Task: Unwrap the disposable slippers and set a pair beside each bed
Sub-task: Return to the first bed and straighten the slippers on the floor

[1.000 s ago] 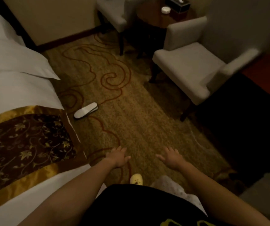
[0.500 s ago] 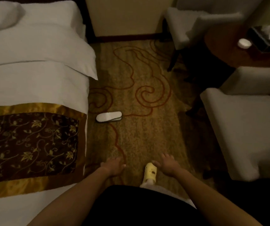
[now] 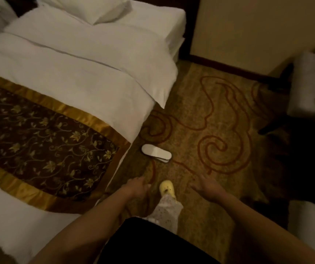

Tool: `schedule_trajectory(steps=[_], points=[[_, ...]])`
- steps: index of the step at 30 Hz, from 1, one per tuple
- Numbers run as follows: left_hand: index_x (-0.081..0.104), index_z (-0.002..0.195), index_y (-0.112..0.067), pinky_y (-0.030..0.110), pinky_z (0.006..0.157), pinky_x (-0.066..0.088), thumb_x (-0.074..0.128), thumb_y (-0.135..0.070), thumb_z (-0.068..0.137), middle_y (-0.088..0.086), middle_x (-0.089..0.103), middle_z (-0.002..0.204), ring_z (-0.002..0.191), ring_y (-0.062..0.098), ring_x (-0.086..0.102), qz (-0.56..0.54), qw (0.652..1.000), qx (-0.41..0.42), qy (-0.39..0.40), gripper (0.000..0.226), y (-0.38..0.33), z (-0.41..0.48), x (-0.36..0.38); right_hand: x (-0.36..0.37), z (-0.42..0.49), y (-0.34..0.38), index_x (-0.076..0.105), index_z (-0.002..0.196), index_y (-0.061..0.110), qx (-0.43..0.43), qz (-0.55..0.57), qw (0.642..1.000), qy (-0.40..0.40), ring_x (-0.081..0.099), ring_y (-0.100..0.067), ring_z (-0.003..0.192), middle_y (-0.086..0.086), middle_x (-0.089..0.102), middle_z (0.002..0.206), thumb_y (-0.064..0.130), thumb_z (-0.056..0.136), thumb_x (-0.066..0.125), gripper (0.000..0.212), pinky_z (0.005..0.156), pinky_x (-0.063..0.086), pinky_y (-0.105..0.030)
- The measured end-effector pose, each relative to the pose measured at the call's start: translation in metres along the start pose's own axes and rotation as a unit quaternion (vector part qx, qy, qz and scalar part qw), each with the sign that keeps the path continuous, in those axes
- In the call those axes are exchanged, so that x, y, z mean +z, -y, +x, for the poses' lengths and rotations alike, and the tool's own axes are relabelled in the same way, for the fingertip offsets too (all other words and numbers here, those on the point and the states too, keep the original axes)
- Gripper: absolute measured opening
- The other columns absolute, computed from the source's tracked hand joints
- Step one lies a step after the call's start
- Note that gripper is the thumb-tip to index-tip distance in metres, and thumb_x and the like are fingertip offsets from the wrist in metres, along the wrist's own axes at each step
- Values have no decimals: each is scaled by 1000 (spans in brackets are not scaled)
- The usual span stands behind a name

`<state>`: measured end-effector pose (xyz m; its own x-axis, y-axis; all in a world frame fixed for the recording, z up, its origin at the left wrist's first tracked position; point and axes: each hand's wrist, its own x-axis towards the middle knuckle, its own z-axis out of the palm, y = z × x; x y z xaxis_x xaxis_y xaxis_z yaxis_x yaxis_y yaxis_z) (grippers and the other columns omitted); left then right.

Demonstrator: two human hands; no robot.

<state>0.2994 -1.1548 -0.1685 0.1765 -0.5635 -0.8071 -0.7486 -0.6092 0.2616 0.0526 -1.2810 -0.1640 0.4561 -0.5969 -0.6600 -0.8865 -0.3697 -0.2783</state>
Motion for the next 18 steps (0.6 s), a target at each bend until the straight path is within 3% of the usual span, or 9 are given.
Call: schedule_trajectory(steps=[13,18], points=[[28,143,-13,44,112,29,33,-46,95,12,34,149,135,31,34,-146,987,-57,-23,58,-75,98,-97,-147,167,-1,29,142,11,-93,-93,990,50,34,-31,135,-15,35,148,55,92,38,66,109,28,-39],[27,145,-17,49,111,30,35,-50,93,11,34,150,135,31,35,-238,957,-146,-78,62,-75,123,-114,-195,239,12,38,135,6,-170,-139,974,64,40,-30,130,-17,42,141,48,94,41,59,108,32,-37]])
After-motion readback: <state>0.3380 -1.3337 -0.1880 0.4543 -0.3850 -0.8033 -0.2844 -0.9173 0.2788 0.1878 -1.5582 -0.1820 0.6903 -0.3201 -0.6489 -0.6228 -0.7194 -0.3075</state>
